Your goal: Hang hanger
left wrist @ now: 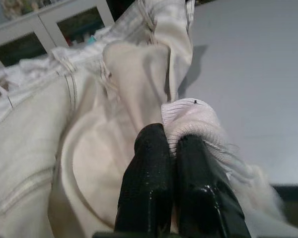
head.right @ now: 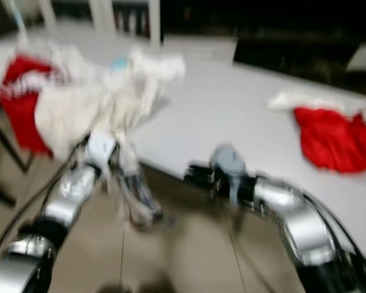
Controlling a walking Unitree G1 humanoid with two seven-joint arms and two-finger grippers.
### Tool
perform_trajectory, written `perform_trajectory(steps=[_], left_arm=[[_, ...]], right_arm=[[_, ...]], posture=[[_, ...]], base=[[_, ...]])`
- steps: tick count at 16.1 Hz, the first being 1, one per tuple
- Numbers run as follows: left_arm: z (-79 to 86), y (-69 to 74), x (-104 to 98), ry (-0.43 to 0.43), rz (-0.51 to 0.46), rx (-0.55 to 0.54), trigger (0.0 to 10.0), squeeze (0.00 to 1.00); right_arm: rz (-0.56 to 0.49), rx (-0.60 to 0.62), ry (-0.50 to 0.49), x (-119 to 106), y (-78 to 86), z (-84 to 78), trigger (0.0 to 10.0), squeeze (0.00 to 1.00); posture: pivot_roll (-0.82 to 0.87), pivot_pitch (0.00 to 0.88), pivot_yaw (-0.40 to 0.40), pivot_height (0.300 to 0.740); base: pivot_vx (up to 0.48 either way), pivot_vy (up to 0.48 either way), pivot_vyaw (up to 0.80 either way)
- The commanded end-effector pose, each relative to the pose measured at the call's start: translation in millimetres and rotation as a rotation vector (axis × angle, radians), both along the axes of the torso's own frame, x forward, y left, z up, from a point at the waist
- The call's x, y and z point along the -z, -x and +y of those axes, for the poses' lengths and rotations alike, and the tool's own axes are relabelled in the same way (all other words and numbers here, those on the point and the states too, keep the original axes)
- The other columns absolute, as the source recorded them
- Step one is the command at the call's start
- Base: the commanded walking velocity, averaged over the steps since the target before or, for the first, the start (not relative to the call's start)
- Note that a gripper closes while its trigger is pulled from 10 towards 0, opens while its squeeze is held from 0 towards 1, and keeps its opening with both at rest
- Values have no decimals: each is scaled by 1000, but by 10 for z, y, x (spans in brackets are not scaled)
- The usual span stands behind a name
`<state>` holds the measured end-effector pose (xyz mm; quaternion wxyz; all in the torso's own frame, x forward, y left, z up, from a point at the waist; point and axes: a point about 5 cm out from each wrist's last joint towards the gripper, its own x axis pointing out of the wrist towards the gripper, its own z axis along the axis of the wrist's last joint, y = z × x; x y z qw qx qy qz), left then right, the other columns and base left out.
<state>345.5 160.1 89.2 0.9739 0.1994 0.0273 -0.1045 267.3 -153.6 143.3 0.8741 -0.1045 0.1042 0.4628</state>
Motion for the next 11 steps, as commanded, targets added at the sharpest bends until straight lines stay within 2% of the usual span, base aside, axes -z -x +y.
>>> perform_trajectory(steps=[1,3,8,11], left_arm=[[-51,-54,-100,-4,-33,17,10000,0],[-54,-55,-99,-3,-33,17,10000,0],[-61,-56,-103,2,-38,16,10000,0],[-92,-63,-199,35,-91,35,9922,0]], right_arm=[[-36,48,-7,-64,-48,-68,10000,0],[-20,23,-5,-35,-5,-62,10000,0],[-36,56,3,-8,-23,-93,10000,0],[-59,107,9,28,-37,-116,10000,0]], posture=[[-40,0,-42,740],[-40,0,-43,740],[-39,0,-46,740],[-37,0,-47,740]], base=[[0,0,0],[0,0,0],[0,0,0],[0,0,0]])
